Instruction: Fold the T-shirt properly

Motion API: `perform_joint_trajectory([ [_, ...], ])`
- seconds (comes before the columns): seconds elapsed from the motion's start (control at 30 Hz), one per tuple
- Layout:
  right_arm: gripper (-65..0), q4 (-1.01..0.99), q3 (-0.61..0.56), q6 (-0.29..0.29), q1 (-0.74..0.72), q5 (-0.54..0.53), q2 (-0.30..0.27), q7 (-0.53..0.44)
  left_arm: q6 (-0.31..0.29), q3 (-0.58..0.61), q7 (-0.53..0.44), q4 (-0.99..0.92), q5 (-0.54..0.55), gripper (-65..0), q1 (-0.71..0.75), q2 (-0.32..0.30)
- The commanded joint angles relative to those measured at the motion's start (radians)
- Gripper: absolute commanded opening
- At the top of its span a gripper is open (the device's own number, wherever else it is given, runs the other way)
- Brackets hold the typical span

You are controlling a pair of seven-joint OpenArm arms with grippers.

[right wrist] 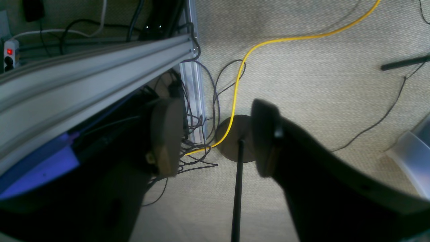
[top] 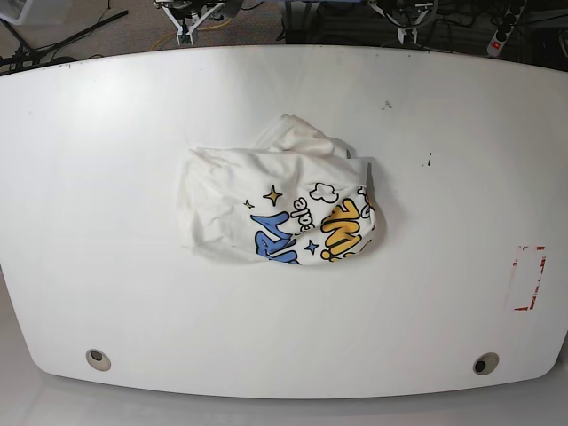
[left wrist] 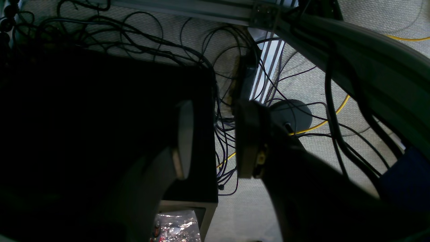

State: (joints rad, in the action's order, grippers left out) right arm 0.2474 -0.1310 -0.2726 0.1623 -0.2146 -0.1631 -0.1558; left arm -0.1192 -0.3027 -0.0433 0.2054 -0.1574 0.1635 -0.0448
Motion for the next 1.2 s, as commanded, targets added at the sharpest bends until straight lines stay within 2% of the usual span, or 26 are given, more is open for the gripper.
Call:
perform_joint_trajectory([
  [0.0, -35.5, 0.005, -0.003, -0.001, 0.006, 0.002, -0.008, -0.003, 0.003, 0.003, 0.003, 0.01, -0.003, -46.2, 0.009, -0.006],
  [0.03, -33.8, 0.002, 0.0, -0.004, 0.001, -0.003, 0.003, -0.009, 0.002, 0.001, -0.004, -0.001, -0.005, -46.0, 0.011, 0.006],
  [0.57, -34.2, 0.003, 0.0, -0.004, -0.004, -0.003, 0.003, -0.009, 0.0, 0.001, -0.007, 0.012, 0.002, -46.1, 0.026, 0.0],
  [0.67, -34.2, 0.048, 0.001, -0.004, 0.032, -0.006, 0.003, -0.009, -0.001, 0.001, -0.007, 0.047, 0.003, -46.4, 0.044, 0.003],
  [0.77, -34.2, 0.192, 0.001, 0.0, 0.116, -0.004, 0.0, -0.005, -0.001, 0.001, -0.007, 0.151, 0.003, -46.5, 0.104, 0.009],
  [0.9, -34.2, 0.3, 0.001, 0.043, 0.188, -0.003, -0.003, -0.003, -0.003, 0.001, -0.004, 0.263, 0.003, -46.5, 0.166, 0.024],
  [1.17, -34.2, 0.439, 0.001, 0.045, 0.311, -0.003, -0.006, -0.003, -0.004, 0.001, 0.0, 0.501, 0.003, -46.5, 0.316, 0.036],
])
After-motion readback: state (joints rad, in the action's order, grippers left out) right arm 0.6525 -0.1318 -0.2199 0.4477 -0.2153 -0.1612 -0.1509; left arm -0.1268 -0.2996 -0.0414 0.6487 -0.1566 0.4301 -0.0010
